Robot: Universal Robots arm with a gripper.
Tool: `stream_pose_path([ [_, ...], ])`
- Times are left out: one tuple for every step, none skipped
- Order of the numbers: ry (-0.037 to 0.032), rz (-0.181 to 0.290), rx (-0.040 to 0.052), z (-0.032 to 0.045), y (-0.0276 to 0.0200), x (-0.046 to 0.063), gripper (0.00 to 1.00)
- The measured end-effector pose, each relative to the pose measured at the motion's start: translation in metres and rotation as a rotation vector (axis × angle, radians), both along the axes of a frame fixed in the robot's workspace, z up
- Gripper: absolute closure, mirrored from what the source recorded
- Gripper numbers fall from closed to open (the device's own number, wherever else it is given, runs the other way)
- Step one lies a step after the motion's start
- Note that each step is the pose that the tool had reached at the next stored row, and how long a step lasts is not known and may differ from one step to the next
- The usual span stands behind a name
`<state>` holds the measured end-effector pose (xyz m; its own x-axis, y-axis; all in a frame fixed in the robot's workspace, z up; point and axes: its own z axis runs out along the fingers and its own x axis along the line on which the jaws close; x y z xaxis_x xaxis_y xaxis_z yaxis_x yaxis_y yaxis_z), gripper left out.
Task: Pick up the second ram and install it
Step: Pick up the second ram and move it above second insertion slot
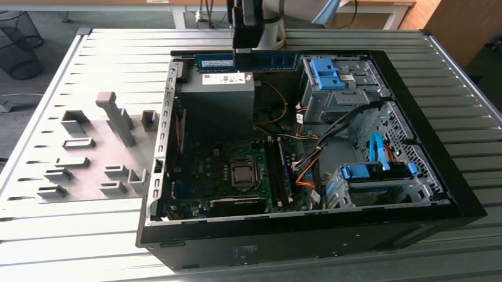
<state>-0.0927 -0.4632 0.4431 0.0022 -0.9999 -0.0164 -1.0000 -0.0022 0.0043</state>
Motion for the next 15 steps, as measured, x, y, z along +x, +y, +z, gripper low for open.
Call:
stream_pose_path([
  [0.0000, 0.000, 0.0000, 0.0000, 0.0000, 0.003, 0.86],
  [0.0000, 0.000, 0.0000, 0.0000, 0.0000, 0.006, 0.86],
  [0.0000, 0.000, 0.0000, 0.0000, 0.0000, 0.009, 0.86],
  [0.0000, 0.000, 0.0000, 0.0000, 0.0000, 0.012, 0.86],
  [0.0000, 0.000, -0.0001, 0.0000, 0.0000, 0.014, 0.86],
  [0.0000, 0.000, 0.0000, 0.0000, 0.0000, 0.017, 0.86],
  [0.0000, 0.000, 0.0000, 0.0000, 0.0000, 0.020, 0.86],
  [0.0000, 0.000, 0.0000, 0.0000, 0.0000, 0.022, 0.86],
  [0.0000, 0.000, 0.0000, 0.0000, 0.0000, 0.025, 0.86],
  [0.0000, 0.000, 0.0000, 0.0000, 0.0000, 0.028, 0.86],
  [0.0000, 0.000, 0.0000, 0.0000, 0.0000, 0.030, 0.86],
  [0.0000, 0.000, 0.0000, 0.0000, 0.0000, 0.032, 0.86],
  [0.0000, 0.000, 0.0000, 0.0000, 0.0000, 0.034, 0.86],
  [0.0000, 0.000, 0.0000, 0.0000, 0.0000, 0.036, 0.86],
  [0.0000, 0.000, 0.0001, 0.0000, -0.0001, 0.038, 0.86],
])
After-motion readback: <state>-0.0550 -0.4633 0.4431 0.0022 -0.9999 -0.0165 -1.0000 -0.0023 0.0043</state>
